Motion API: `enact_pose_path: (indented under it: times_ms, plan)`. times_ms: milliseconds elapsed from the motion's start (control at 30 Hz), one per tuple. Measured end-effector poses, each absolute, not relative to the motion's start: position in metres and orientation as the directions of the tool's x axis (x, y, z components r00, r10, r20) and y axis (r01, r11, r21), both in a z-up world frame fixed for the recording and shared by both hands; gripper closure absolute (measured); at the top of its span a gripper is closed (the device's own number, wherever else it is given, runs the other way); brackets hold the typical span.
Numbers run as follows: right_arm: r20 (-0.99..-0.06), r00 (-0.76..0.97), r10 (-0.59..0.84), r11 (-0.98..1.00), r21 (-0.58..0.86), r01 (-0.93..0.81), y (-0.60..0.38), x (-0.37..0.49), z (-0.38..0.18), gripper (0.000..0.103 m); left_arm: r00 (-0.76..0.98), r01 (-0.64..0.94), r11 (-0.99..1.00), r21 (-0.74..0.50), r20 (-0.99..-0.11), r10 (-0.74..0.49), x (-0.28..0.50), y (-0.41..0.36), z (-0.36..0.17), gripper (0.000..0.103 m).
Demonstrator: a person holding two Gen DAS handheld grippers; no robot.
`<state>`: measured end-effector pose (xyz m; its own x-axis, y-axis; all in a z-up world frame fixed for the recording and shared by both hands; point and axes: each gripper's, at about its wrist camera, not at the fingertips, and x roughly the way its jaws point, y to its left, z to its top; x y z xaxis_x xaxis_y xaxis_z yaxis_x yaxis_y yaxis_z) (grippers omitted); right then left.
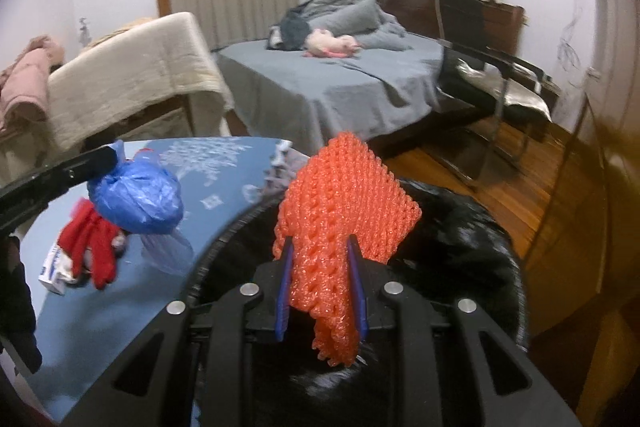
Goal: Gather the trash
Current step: 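Drop the scrubber and blue bag into the trash bin with both tools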
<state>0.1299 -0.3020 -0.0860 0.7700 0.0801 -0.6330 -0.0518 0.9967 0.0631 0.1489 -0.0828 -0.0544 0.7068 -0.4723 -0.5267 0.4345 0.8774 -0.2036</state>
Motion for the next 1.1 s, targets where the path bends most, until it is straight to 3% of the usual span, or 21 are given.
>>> enact_pose_path:
  times_ms: [167,233,267,367,433,500,533,700,1100]
  plan:
    - [-0.653,0.757,0.021,0.999,0.048,0.014,-0.326,0.126,-0.098,0.064,0.628,0.520,0.822,-0.234,-0.548,-0.553,0.158,-0.122,-0.076,0.098]
    - [-0.659,0.753,-0.003,0.998,0.043,0.041,-0.334,0.124,-0.101,0.054,0.595,0.539,0.805,-0.249,-0.564,-0.573,0.163,-0.130,-0.087,0.082]
    - [-0.658,0.753,-0.012,0.998,0.040,0.052,-0.338,0.124,-0.102,0.052,0.590,0.539,0.803,-0.254,-0.566,-0.575,0.163,-0.130,-0.090,0.068]
    - [-0.652,0.758,-0.029,0.997,0.033,0.066,-0.340,0.122,-0.100,0.035,0.601,0.524,0.815,-0.247,-0.571,-0.559,0.162,-0.120,-0.095,0.061]
    - [-0.641,0.766,-0.041,0.998,0.018,0.068,-0.336,0.120,-0.099,0.018,0.626,0.508,0.833,-0.219,-0.571,-0.531,0.161,-0.109,-0.092,0.053]
    - [-0.633,0.774,-0.035,0.998,0.018,0.060,-0.329,0.120,-0.096,0.010,0.667,0.473,0.863,-0.178,-0.568,-0.482,0.155,-0.095,-0.088,0.036]
    - [-0.625,0.781,-0.021,0.998,0.030,0.050,-0.324,0.119,-0.093,0.007,0.688,0.448,0.881,-0.155,-0.569,-0.450,0.152,-0.087,-0.086,0.033]
    - [-0.595,0.801,0.065,0.995,0.095,-0.010,-0.290,0.123,-0.086,0.006,0.769,0.291,0.954,-0.064,-0.579,-0.273,0.135,-0.032,-0.080,0.023]
    - [-0.550,0.793,0.263,0.964,0.177,-0.197,-0.182,0.125,-0.091,0.006,0.789,-0.050,0.998,0.037,-0.611,0.062,0.098,0.093,-0.094,0.021]
